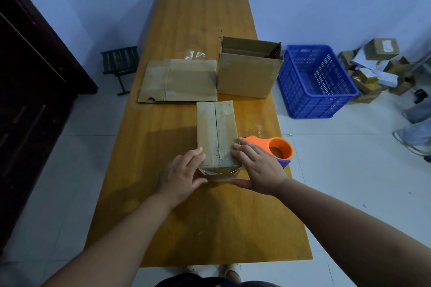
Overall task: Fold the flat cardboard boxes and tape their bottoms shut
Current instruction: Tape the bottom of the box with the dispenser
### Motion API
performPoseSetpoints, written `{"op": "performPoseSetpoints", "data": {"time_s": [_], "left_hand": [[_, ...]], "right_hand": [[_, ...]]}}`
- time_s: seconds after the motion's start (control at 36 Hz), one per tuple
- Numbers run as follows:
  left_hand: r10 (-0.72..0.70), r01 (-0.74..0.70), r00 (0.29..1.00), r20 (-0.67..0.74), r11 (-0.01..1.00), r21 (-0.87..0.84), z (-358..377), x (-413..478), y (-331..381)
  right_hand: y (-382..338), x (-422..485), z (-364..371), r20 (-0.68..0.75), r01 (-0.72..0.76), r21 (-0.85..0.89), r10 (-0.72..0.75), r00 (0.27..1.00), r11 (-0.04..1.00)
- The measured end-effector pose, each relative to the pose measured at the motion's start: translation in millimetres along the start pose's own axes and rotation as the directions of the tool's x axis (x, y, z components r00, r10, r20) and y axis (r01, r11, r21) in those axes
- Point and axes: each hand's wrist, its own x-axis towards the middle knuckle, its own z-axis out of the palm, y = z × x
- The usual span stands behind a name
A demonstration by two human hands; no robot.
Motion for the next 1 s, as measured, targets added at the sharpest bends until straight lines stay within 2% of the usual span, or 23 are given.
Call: {"op": "performPoseSetpoints", "data": {"time_s": [0.11,0.19,0.28,0.36,0.61,0.72,0.83,0.89,1.0], "left_hand": [[-0.119,0.134,0.979,0.165,0.988,-0.079,-1.7,-0.9,2.4],[-0.177,0.196,0.978,0.112,0.961,-0.196,-5.4,4.0,9.6],[-0.178,0.184,0.983,0.049,0.968,-0.168,-8.2,8.9,14.2],[-0.184,0.189,0.982,0.042,0.969,-0.162,-10.3,10.1,16.0],[0.030,-0.029,0.999,0.013,0.999,-0.018,-10.1,11.6,0.9],[0.120,-0.115,0.991,-0.057,0.990,0.085,-8.5,14.0,-2.0],[0.171,-0.143,0.978,-0.121,0.968,0.206,-6.0,13.8,-0.5],[0.181,-0.157,0.979,-0.093,0.962,0.222,-3.8,14.5,-2.3],[0.127,-0.130,0.990,0.055,0.990,0.062,-7.1,16.6,-6.1]], "right_hand": [[-0.3,4.4,-9.8,0.117,-0.049,0.062,0.042,0.992,0.997],[-2.5,6.6,-13.7,0.133,-0.084,0.106,0.070,0.989,0.991],[-5.0,8.1,-13.7,0.087,-0.086,0.105,0.077,0.993,0.991],[-6.3,8.1,-12.3,0.059,-0.082,0.103,0.076,0.995,0.991],[4.6,5.9,-10.0,-0.022,0.070,-0.088,-0.072,0.997,0.994],[4.6,4.9,-4.6,-0.035,0.064,-0.065,-0.067,0.997,0.996],[4.6,4.3,-2.7,-0.042,0.072,-0.059,-0.075,0.996,0.996],[5.8,5.1,-3.4,-0.039,0.073,-0.049,-0.075,0.996,0.996],[5.2,6.9,-4.9,-0.010,0.059,-0.024,-0.059,0.998,0.998]]}}
